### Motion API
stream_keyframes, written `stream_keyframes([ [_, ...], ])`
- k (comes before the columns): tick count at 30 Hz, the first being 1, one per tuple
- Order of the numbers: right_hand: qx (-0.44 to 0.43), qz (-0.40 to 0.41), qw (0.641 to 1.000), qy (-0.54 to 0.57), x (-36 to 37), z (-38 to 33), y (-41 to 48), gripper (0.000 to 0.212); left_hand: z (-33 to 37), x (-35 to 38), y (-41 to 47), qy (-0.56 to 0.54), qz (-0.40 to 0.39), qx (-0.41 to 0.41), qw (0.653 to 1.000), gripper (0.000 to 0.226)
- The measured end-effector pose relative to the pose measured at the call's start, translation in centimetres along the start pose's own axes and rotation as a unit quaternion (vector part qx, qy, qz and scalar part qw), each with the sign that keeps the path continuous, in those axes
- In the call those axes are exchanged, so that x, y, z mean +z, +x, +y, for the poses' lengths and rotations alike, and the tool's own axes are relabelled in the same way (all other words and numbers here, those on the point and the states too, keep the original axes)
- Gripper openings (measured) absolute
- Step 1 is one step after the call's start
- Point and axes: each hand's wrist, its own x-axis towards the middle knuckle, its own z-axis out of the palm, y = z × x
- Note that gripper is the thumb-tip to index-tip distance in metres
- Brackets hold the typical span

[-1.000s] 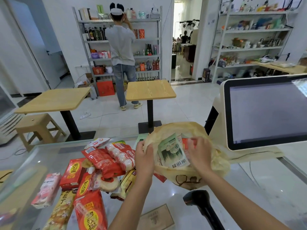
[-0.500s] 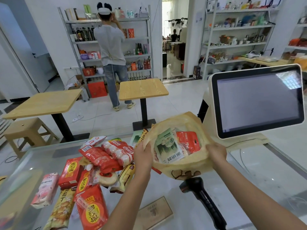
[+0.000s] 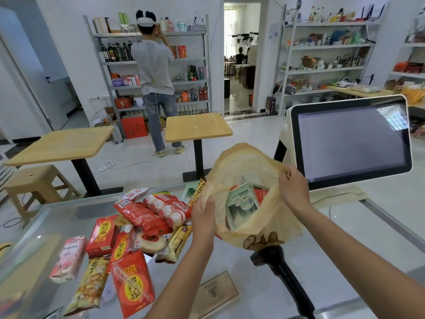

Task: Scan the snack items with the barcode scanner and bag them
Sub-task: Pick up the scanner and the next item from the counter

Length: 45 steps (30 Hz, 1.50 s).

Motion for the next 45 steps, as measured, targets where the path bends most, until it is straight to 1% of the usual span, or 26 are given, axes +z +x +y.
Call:
stream_keyframes([
  [3,0.016,0.004,0.995,-0.094,-0.4,3.2,-1.0,0.013,-1.5,-1.1,0.2,0.033,-0.001,-0.007,0.999,0.023],
  [7,0.069,0.011,0.990,-0.125,-1.0,7.0,-1.9,0.021,-2.6,-1.8,0.1,0.067,0.009,-0.024,0.997,0.025],
  [9,0.115,-0.003,0.989,-0.088,-1.3,8.5,-2.1,0.029,-2.9,-2.0,0.0,0.098,0.016,-0.026,0.995,0.025],
  [11,0.156,-0.005,0.988,-0.004,-1.4,9.0,-2.5,0.040,-3.2,-2.0,-0.2,0.118,0.017,-0.014,0.993,0.030],
  [13,0.160,0.034,0.985,0.058,-1.4,9.0,-3.3,0.055,-3.5,-1.9,-0.6,0.132,0.010,0.007,0.991,0.034],
  [16,0.144,0.100,0.983,0.050,-1.4,9.8,-6.1,0.072,-3.9,-1.8,-1.4,0.099,-0.005,0.039,0.994,0.031],
  [17,0.148,0.100,0.983,0.046,-1.4,10.3,-7.4,0.078,-4.1,-1.9,-1.6,0.089,-0.004,0.052,0.995,0.029],
  [18,0.154,0.092,0.983,0.040,-1.4,10.9,-8.6,0.079,-4.2,-2.0,-1.8,0.083,0.004,0.063,0.995,0.025],
  [20,0.160,0.052,0.986,0.007,-1.4,11.9,-10.4,0.063,-4.5,-2.5,-1.9,0.076,0.021,0.084,0.993,0.023],
  [21,0.156,0.013,0.988,0.004,-1.4,12.0,-11.1,0.056,-4.5,-2.7,-2.0,0.071,0.024,0.089,0.993,0.025],
  [23,0.170,-0.104,0.980,0.010,-1.4,12.1,-12.3,0.059,-4.6,-2.9,-2.2,0.062,0.022,0.086,0.994,0.029],
  [24,0.182,-0.165,0.969,0.013,-1.3,12.2,-12.6,0.058,-4.7,-3.0,-2.3,0.062,0.019,0.086,0.994,0.031],
  [25,0.194,-0.218,0.956,-0.003,-1.3,12.3,-12.8,0.052,-4.9,-3.0,-2.4,0.065,0.020,0.085,0.994,0.032],
  [27,0.226,-0.297,0.927,-0.033,-1.3,11.5,-12.7,0.047,-5.7,-3.4,-2.5,0.110,0.046,0.093,0.989,0.035],
  [29,0.283,-0.338,0.898,0.011,-1.3,10.4,-12.3,0.045,-7.1,-4.5,-2.2,0.217,0.089,0.118,0.965,0.033],
  [30,0.309,-0.351,0.883,0.032,-1.2,9.9,-12.3,0.042,-7.8,-5.1,-2.0,0.287,0.105,0.133,0.943,0.028],
  [31,0.325,-0.359,0.873,0.049,-1.0,9.5,-12.4,0.038,-8.5,-5.7,-1.9,0.356,0.107,0.145,0.917,0.028],
  [32,0.333,-0.361,0.869,0.059,-0.8,9.5,-12.7,0.034,-9.0,-6.2,-1.8,0.417,0.097,0.156,0.890,0.036],
  [35,0.332,-0.343,0.877,0.054,0.1,9.5,-13.4,0.023,-9.7,-7.1,-1.8,0.551,0.074,0.193,0.808,0.062],
  [36,0.328,-0.340,0.880,0.053,0.4,9.4,-13.6,0.021,-10.0,-7.2,-1.6,0.582,0.073,0.175,0.791,0.070],
  [38,0.322,-0.342,0.881,0.051,0.9,9.1,-13.9,0.020,-10.7,-7.6,-0.7,0.622,0.075,0.136,0.768,0.083],
  [39,0.317,-0.346,0.882,0.047,1.1,9.0,-14.1,0.021,-11.0,-7.8,-0.3,0.646,0.074,0.128,0.748,0.086],
  [41,0.308,-0.359,0.880,0.035,1.5,8.8,-14.5,0.026,-11.3,-8.4,-0.1,0.683,0.084,0.139,0.712,0.081],
  [42,0.304,-0.365,0.880,0.031,1.6,8.7,-14.7,0.028,-11.3,-8.5,-0.2,0.689,0.095,0.157,0.701,0.075],
  [43,0.302,-0.369,0.879,0.029,1.8,8.6,-14.9,0.029,-11.1,-8.6,-0.6,0.685,0.099,0.178,0.699,0.069],
  [45,0.300,-0.371,0.878,0.034,2.0,8.5,-15.2,0.027,-10.7,-8.5,-1.7,0.660,0.077,0.204,0.719,0.064],
])
